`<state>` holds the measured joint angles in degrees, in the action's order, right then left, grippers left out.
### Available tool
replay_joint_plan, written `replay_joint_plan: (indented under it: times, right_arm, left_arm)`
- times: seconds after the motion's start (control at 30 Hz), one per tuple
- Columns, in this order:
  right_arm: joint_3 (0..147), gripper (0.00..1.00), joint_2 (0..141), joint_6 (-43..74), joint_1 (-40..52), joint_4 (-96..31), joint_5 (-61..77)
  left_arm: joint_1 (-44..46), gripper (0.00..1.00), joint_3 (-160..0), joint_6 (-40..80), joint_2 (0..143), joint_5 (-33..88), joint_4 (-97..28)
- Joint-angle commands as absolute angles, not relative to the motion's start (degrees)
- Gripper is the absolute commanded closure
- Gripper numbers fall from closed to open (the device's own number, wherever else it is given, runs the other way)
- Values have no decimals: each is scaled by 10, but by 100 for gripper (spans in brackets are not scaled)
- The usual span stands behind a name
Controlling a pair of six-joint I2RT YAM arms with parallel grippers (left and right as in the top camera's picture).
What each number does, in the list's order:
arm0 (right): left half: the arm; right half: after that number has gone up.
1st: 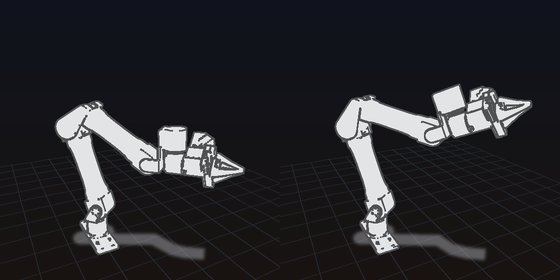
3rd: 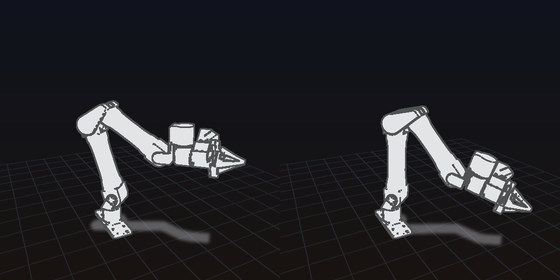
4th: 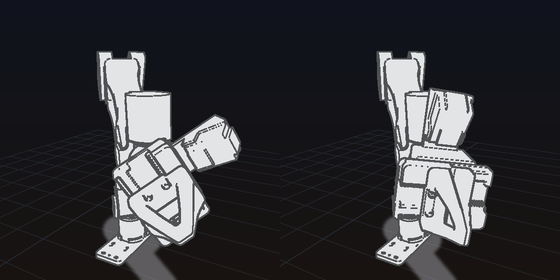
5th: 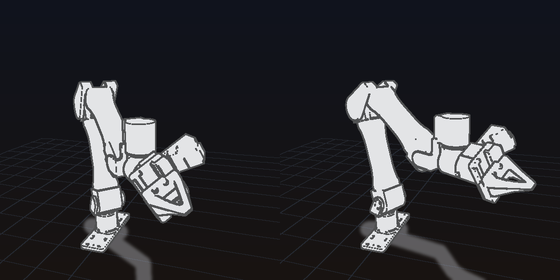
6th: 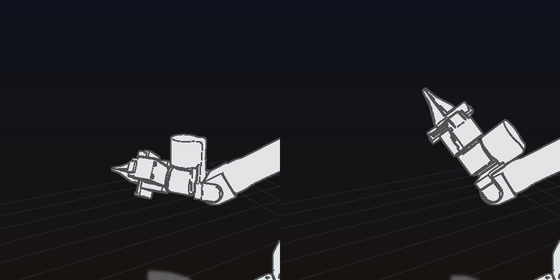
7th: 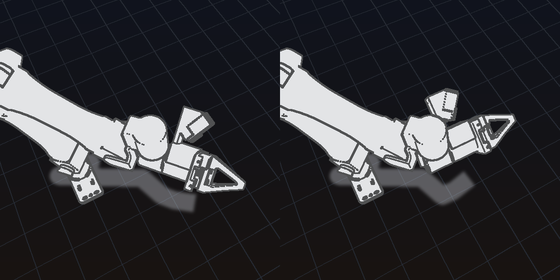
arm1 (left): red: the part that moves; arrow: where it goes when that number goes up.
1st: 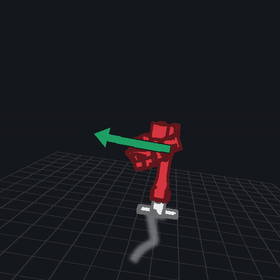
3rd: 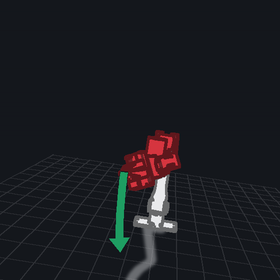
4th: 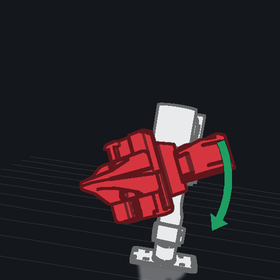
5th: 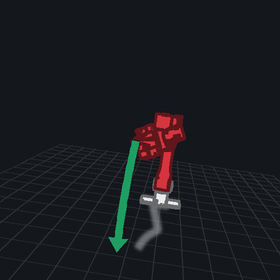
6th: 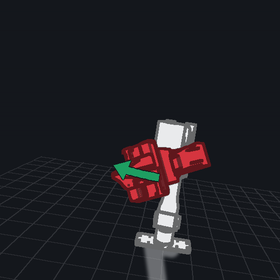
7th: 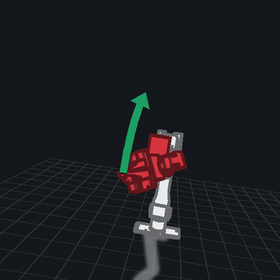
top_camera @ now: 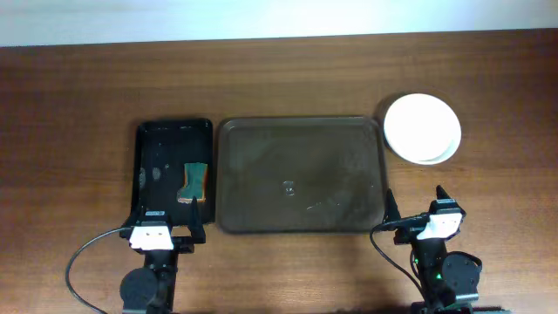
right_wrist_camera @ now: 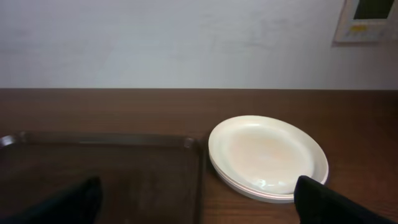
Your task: Clean dirty plates on tray and stack at the side
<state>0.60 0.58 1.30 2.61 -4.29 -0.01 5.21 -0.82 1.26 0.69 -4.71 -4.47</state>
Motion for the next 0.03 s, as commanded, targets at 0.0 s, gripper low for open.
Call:
replay_joint_plan:
  times: [0.0]
  right_arm:
    - [3,1,2,13,32,-47,-3]
  left_arm:
    - [51,0,-6,4,6,-45,-44]
